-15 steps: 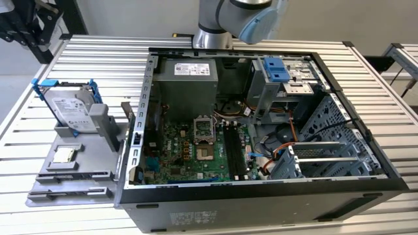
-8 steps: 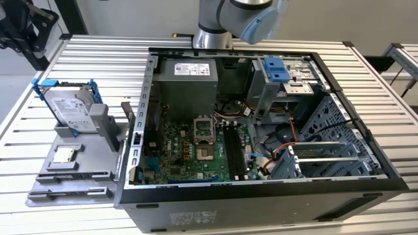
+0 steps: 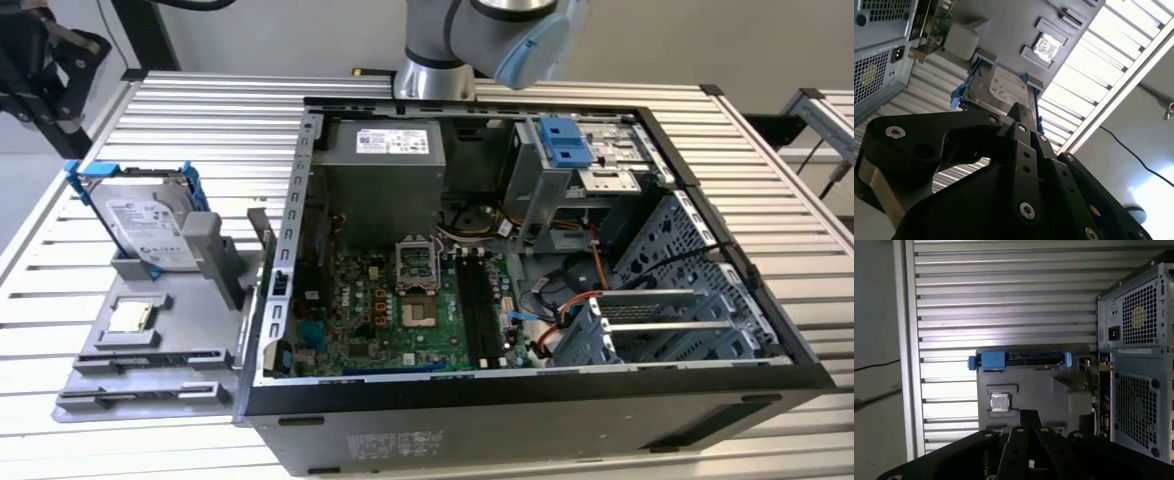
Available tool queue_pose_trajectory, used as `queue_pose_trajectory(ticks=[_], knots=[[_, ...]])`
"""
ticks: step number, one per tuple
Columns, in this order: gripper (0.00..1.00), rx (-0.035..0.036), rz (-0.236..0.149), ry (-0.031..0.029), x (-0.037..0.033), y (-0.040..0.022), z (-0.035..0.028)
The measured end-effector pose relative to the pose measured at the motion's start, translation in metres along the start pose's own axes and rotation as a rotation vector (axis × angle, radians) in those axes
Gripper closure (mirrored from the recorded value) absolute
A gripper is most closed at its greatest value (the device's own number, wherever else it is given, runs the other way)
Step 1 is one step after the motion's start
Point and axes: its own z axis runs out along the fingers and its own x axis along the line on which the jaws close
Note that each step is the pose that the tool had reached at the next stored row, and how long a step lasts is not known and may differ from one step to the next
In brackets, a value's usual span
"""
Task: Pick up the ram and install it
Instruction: 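Reach for the ram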
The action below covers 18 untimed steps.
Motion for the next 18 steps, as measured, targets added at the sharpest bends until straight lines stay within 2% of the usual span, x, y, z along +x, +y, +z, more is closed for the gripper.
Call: queue_pose_trajectory(ticks=[2, 6, 8, 11, 18], knots=[[1.0, -0.0006, -0.023, 0.0012, 0.0, -0.0001, 0.0], [1.0, -0.0008, -0.026, 0.0012, -0.0001, -0.0007, 0.0001], [1.0, -0.0008, -0.026, 0.0013, -0.0002, -0.0035, -0.0001], [1.0, -0.0008, -0.026, 0.0015, -0.0006, -0.0132, -0.0006], [1.0, -0.0007, -0.026, 0.0025, -0.0016, -0.0405, -0.002]])
